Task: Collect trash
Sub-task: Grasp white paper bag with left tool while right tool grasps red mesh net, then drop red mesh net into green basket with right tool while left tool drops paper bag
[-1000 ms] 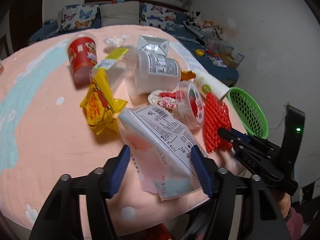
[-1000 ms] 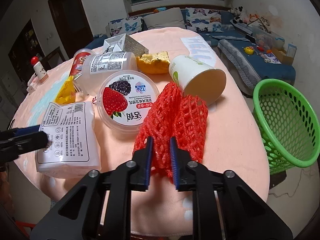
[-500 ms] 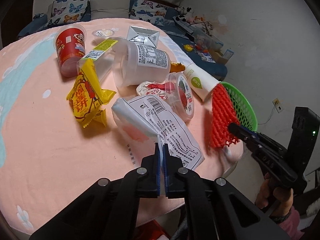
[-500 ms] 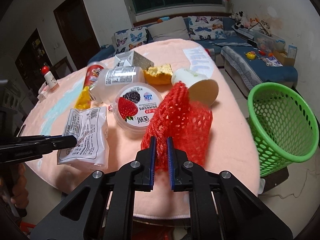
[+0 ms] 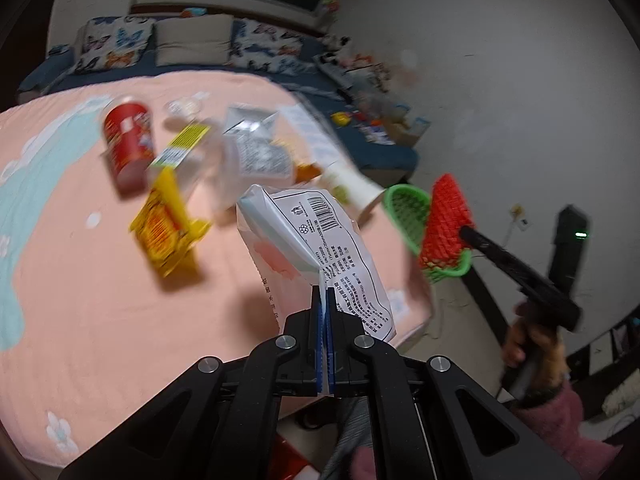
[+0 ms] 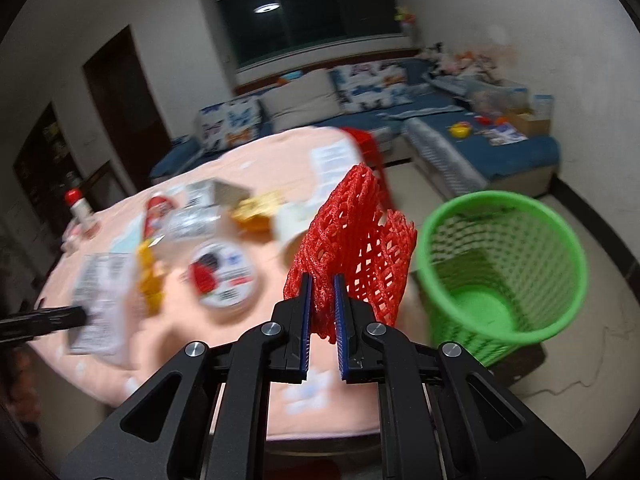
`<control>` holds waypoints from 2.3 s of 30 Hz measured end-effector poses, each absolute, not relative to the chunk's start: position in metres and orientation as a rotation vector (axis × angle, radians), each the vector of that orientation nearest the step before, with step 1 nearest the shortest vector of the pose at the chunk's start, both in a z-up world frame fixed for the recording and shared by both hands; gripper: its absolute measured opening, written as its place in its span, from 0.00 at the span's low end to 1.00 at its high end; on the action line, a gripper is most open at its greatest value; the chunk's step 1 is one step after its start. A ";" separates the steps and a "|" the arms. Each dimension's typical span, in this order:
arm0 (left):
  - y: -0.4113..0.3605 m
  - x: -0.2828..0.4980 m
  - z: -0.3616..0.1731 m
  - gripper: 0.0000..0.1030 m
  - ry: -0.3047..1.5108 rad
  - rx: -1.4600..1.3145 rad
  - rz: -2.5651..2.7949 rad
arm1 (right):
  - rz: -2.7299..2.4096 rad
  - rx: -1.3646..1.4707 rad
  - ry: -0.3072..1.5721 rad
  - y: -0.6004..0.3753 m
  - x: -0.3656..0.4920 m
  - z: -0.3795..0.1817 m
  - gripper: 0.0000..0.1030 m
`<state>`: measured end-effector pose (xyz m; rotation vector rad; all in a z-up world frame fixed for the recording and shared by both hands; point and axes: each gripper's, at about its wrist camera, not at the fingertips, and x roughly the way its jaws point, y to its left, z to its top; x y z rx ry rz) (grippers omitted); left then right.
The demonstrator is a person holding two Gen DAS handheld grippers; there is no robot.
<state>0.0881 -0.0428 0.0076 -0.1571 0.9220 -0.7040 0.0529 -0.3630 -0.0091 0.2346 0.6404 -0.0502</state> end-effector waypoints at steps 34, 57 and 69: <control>-0.324 0.186 0.024 0.02 0.922 0.067 -1.001 | -0.345 0.318 0.786 -0.538 0.094 -0.093 0.44; -0.436 0.208 -0.031 0.29 0.992 0.168 -1.008 | -0.386 0.284 0.745 -0.537 0.027 -0.088 0.64; -0.375 0.187 -0.009 0.40 0.918 0.127 -0.939 | -0.299 0.278 0.742 -0.509 0.025 -0.075 0.68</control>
